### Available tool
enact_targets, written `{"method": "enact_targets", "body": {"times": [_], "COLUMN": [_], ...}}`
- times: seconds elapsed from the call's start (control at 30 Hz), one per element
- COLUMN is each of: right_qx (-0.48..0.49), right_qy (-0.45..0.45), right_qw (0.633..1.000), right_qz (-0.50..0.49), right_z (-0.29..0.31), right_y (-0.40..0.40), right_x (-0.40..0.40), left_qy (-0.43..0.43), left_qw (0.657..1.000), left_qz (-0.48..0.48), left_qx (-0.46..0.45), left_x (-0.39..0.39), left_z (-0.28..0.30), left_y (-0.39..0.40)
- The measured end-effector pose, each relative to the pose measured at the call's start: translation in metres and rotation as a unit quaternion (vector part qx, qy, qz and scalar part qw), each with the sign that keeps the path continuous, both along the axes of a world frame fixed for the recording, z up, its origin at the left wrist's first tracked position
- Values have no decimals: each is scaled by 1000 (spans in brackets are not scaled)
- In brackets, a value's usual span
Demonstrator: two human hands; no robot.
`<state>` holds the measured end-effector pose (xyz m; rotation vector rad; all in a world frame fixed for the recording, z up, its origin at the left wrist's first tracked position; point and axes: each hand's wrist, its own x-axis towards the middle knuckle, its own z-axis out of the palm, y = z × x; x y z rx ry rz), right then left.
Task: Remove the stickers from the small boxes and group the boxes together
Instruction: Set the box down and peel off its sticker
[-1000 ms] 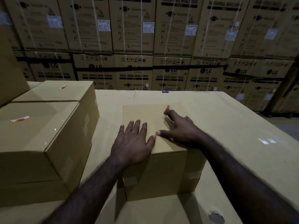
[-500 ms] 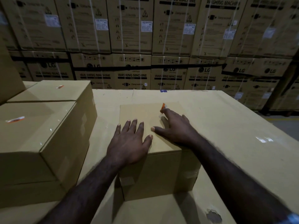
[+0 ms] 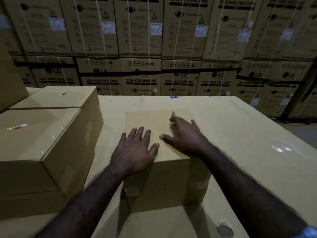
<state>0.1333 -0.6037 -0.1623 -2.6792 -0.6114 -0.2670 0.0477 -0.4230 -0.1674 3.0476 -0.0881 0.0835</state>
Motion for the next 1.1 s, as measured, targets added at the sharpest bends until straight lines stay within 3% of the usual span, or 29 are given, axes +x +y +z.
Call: {"method": "enact_targets", "body": {"times": [0.2,0.53,0.87,1.1], "right_qx": [20,34,209,99], "right_qy": [12,-37,-67,-85], "right_qw": [999,998,975,991], "right_qz": [-49,41,29,-12], "right_z": [8,3,13,10], "right_y": [-1,-5,-15,-42], "right_x": [12,-9,-19,-47], "left_qy": [2,-2,11,-4], "left_qw": [1000,1000,999,1000], "left_qz": [-1,10,18,12], "left_qx": [-1,16,25,8], "left_x": [2,4,5,1], "left_z": [-1,-2,0,3], "left_y": [1,1,-1,-4]}}
